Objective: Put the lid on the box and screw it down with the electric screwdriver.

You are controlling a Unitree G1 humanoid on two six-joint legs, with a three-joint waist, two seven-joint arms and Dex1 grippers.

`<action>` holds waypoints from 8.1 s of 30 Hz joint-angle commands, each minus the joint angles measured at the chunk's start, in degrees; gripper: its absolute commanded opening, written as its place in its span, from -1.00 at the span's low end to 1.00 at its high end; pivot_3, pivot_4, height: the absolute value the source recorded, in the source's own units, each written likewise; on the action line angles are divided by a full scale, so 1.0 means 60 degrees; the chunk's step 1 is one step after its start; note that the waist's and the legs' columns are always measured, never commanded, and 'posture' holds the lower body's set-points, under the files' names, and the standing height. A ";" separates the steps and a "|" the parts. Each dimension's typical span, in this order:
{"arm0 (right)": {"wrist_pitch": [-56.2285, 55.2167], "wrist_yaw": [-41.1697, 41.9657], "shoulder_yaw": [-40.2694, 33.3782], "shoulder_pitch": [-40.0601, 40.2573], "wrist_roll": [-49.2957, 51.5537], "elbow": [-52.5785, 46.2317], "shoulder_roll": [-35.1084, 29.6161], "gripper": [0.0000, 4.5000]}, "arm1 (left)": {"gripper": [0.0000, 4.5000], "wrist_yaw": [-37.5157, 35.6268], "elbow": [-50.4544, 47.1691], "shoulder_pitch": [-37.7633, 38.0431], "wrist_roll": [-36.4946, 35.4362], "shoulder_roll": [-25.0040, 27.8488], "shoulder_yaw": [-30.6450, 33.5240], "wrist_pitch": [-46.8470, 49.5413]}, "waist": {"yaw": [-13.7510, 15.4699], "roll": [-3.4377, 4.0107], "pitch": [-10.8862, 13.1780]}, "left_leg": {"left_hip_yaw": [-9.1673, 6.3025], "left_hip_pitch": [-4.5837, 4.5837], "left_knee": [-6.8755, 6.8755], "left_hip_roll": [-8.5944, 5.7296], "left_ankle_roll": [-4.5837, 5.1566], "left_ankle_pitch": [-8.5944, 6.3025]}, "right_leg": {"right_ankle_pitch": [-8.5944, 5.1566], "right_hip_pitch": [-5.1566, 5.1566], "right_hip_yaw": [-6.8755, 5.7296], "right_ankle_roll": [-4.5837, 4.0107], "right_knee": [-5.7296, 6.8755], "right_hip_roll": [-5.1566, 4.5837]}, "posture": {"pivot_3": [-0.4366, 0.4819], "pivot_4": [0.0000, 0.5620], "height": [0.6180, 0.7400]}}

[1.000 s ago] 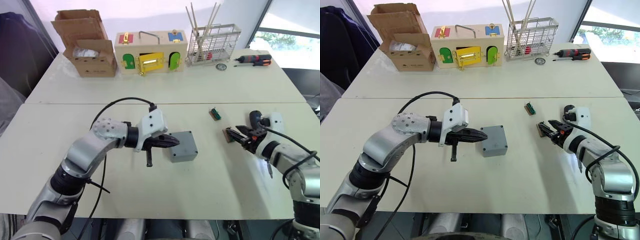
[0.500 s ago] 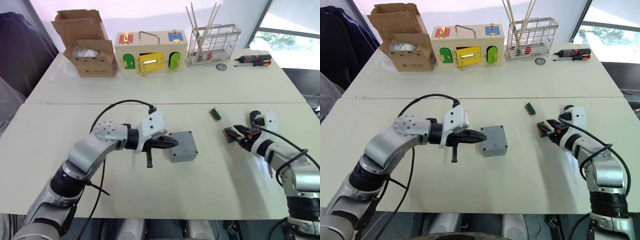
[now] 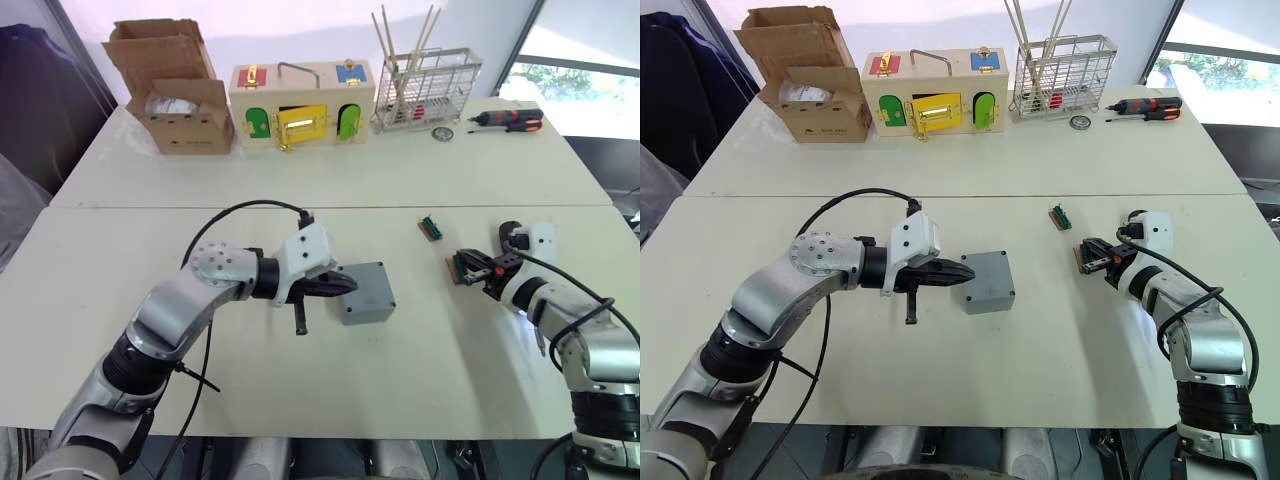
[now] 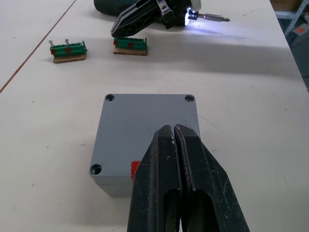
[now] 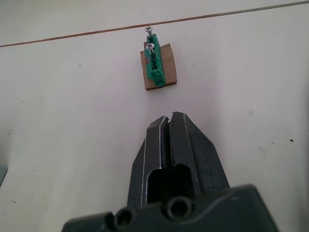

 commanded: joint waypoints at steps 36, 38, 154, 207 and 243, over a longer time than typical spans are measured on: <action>0.1273 0.1701 0.1950 -0.1015 0.2346 -0.2777 -0.0615 -0.99 | -1.00 -0.0538 -0.0560 0.0631 -0.0819 0.1652 0.0957 0.0292 | -0.0010 -0.0004 0.0003 | -0.0010 0.0000 -0.0001 0.0004 0.0007 -0.0004 | -0.0001 0.0001 -0.0002 -0.0001 -0.0003 0.0005 | -0.05 -0.47 0.84; 0.1179 0.1740 0.2008 -0.1001 0.2240 -0.2696 -0.0604 -0.99 | -1.00 -0.0502 -0.0584 0.0626 -0.0816 0.1627 0.0943 0.0308 | -0.0005 -0.0004 0.0003 | -0.0008 -0.0001 0.0000 0.0003 0.0007 -0.0004 | -0.0001 0.0001 -0.0002 -0.0001 -0.0004 0.0004 | -0.05 -0.47 0.84; 0.4155 0.5770 0.2355 -1.0743 -0.2649 0.9387 -0.3636 -0.18 | -1.00 -0.0574 0.0241 -0.0394 -0.0771 -0.0099 0.0256 -0.0801 | -0.0208 0.0097 0.0060 | 0.0051 -0.0010 -0.0073 -0.0006 -0.0005 -0.0001 | 0.0000 -0.0074 0.0008 0.0000 -0.0003 -0.0028 | -0.05 -0.47 0.84; 0.0293 0.0212 0.0319 -0.0995 0.2376 -0.3735 0.2413 -0.18 | -1.00 -0.1588 0.2512 -0.0944 0.1227 -0.0304 -0.0807 -0.1741 | -0.0259 0.0078 0.0052 | 0.0000 0.0008 -0.0108 -0.0011 -0.0063 0.0043 | 0.0001 -0.0060 -0.0020 0.0000 0.0032 -0.0017 | -0.05 -0.47 0.84; -0.1989 0.1232 0.2722 0.0396 0.0871 -0.1901 0.1693 -0.18 | -1.00 -0.1256 0.2585 -0.0255 0.1825 -0.0359 -0.1021 -0.1840 | -0.0227 -0.0071 -0.0226 | -0.0014 0.0337 -0.0188 0.0026 0.0071 -0.0045 | -0.0009 0.0301 -0.0025 -0.0004 -0.0142 0.0026 | -0.05 -0.47 0.84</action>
